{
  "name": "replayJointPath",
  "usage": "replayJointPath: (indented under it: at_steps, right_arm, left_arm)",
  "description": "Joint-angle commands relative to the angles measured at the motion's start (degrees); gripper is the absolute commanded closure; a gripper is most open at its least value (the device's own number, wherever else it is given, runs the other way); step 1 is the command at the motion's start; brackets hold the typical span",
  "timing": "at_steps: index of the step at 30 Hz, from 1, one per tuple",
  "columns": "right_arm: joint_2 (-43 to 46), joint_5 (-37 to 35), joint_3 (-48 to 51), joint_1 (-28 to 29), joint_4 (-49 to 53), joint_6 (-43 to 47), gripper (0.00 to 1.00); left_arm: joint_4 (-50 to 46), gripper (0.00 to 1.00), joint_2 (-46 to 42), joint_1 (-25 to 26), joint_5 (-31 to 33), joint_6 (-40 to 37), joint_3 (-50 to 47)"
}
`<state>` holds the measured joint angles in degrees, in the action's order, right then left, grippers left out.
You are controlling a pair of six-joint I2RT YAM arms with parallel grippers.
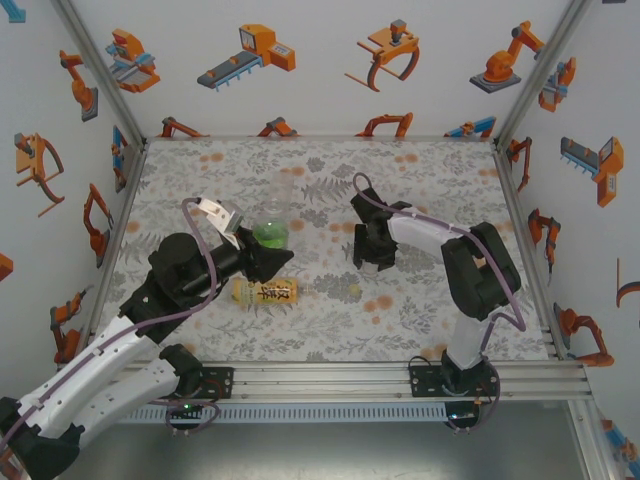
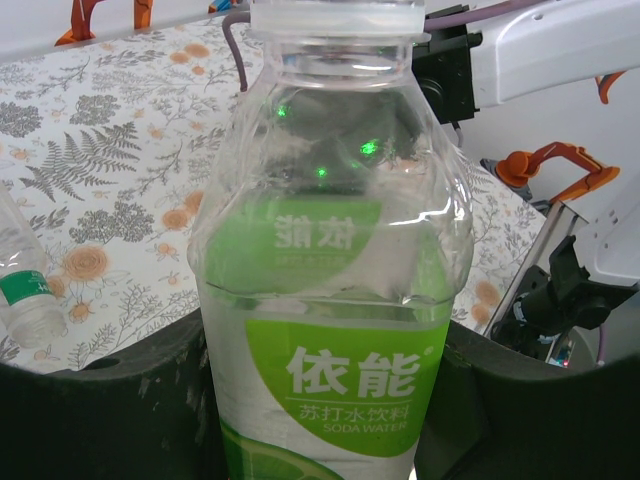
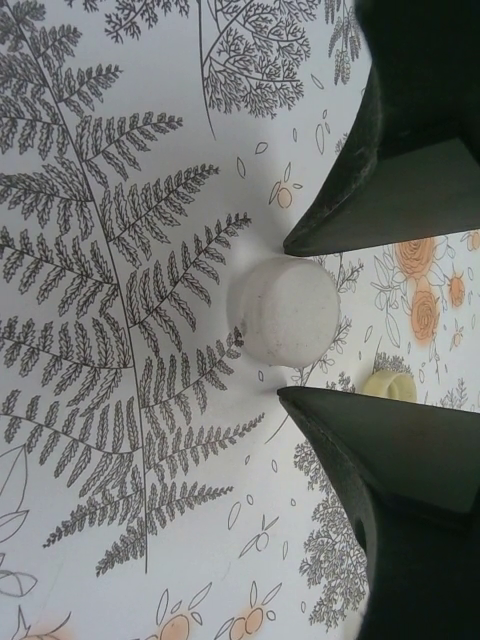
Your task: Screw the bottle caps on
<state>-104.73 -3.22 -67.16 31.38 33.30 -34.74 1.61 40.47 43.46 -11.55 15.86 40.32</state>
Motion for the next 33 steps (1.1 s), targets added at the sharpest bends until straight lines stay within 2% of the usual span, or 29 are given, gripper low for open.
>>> replayJointPath:
  at_steps: [1, 22, 33]
  right_arm:
    - [-0.99, -2.13, -1.57, 0.53, 1.98, 0.92, 0.49]
    - [-1.99, -4.12, -1.54, 1.50, 1.46, 1.87, 0.53]
    - [-1.88, -4.24, -0.63, 1.50, 0.37, 2.13, 0.51]
  left_arm:
    - [0.67, 1.00, -0.50, 0.10, -0.09, -1.18, -0.32]
    - [-0.39, 1.00, -1.68, 0.06, 0.70, -1.66, -0.57]
    - [-0.85, 1.00, -1.97, 0.10, 0.84, -1.53, -0.45]
